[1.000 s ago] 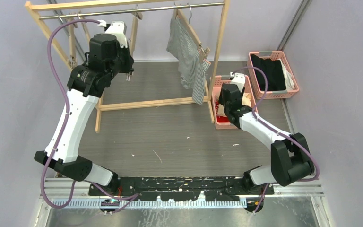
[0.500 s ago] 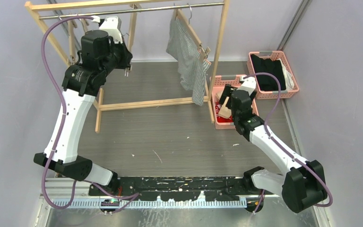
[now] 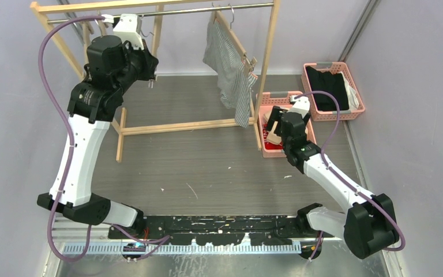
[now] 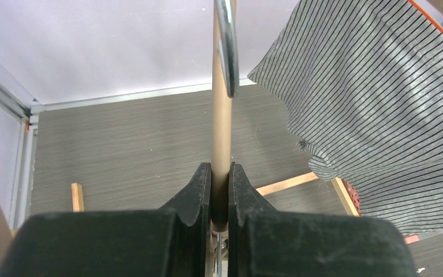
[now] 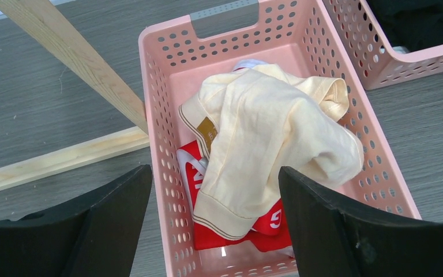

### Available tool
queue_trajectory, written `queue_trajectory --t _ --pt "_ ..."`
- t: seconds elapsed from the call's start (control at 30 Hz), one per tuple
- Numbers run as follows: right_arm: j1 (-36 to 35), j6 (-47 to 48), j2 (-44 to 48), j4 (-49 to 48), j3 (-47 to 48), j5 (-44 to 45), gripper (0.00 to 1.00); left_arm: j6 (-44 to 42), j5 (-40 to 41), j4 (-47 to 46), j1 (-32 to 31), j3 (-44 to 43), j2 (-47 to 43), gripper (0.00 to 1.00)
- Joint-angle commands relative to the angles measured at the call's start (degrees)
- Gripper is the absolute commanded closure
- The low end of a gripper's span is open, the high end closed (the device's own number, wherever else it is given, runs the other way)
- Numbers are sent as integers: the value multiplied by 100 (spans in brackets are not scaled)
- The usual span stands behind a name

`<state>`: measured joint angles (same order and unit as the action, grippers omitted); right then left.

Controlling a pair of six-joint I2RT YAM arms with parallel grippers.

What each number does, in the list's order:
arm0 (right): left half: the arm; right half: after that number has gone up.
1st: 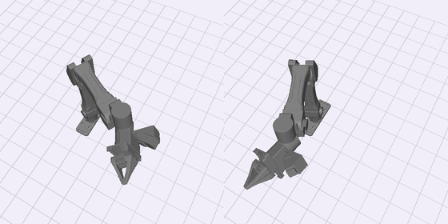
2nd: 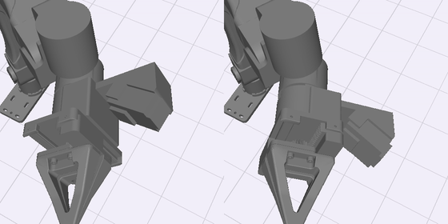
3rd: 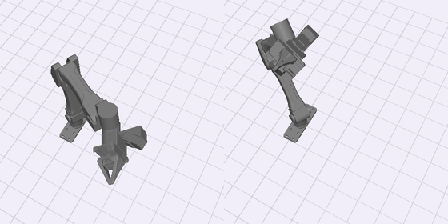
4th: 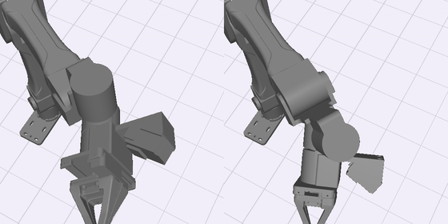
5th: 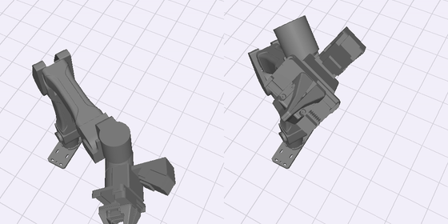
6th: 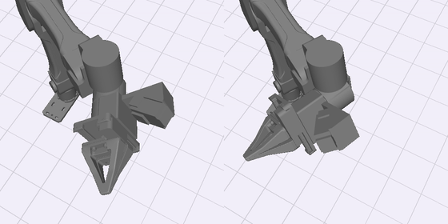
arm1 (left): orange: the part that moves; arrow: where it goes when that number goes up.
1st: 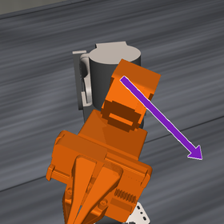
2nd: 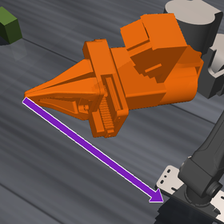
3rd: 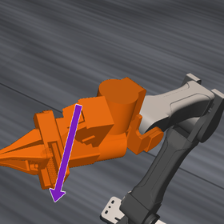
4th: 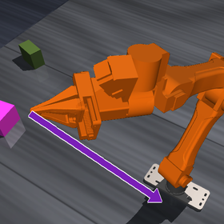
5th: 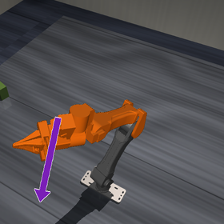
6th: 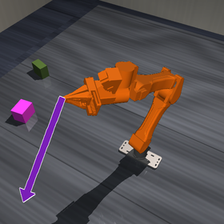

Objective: Remove the underwear clipped to the hanger

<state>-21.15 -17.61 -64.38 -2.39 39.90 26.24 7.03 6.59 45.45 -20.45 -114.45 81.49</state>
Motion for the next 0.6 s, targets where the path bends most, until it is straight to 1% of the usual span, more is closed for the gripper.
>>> queue_trajectory --t 0.0,0.17,0.43,0.57 --pt "12 -59 17 -302 75 -72 14 -150 45 -706 52 -3 -361 100" --pt "9 -68 29 -300 62 -135 14 -153 65 -808 111 94 -413 100" --pt "11 -50 91 -294 20 -106 14 -124 84 -504 190 -421 -10 100" --pt "13 -41 88 -308 1 -134 14 -123 142 -574 199 -386 33 100"
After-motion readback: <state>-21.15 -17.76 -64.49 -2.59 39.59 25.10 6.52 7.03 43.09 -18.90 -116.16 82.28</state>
